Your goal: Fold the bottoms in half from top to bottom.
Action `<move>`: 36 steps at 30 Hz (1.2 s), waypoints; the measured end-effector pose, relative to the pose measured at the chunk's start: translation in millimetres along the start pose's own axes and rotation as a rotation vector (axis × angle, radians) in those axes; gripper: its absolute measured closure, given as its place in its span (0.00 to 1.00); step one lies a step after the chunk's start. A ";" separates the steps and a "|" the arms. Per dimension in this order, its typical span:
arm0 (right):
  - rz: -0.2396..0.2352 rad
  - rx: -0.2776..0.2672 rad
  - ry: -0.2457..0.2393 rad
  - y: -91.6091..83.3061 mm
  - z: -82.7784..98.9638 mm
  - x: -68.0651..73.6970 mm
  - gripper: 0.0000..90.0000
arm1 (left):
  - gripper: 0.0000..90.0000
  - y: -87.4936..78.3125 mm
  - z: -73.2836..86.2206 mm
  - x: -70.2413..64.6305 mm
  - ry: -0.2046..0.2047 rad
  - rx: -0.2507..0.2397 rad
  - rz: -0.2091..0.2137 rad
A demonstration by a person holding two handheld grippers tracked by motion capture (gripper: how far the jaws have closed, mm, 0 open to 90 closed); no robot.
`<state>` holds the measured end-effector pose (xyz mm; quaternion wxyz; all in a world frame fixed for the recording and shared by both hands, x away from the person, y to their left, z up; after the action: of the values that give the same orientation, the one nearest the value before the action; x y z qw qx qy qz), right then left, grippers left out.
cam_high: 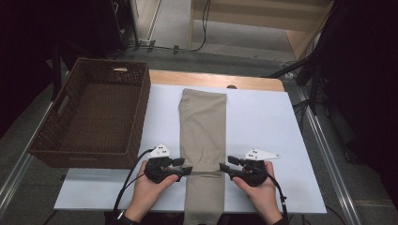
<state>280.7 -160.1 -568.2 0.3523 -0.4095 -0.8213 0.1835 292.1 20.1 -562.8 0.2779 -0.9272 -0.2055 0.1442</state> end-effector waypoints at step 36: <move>0.028 0.049 -0.051 10.0 19.9 8.2 0.91 | 0.92 5.3 9.9 -3.3 0.033 0.053 -0.031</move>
<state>268.2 -147.8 -584.3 0.3385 -0.4074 -0.8194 0.2190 287.0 19.0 -573.2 0.3079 -0.9184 -0.2115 0.1300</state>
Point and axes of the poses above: each handheld gripper's, and its own axes: y roughly forward along the jaws, z roughly out of its underside, x roughly to its left, the point moved 10 cm from there along y, roughly forward along the jaws, and after that the axes turned 13 degrees about y, right-handed, at the moved point
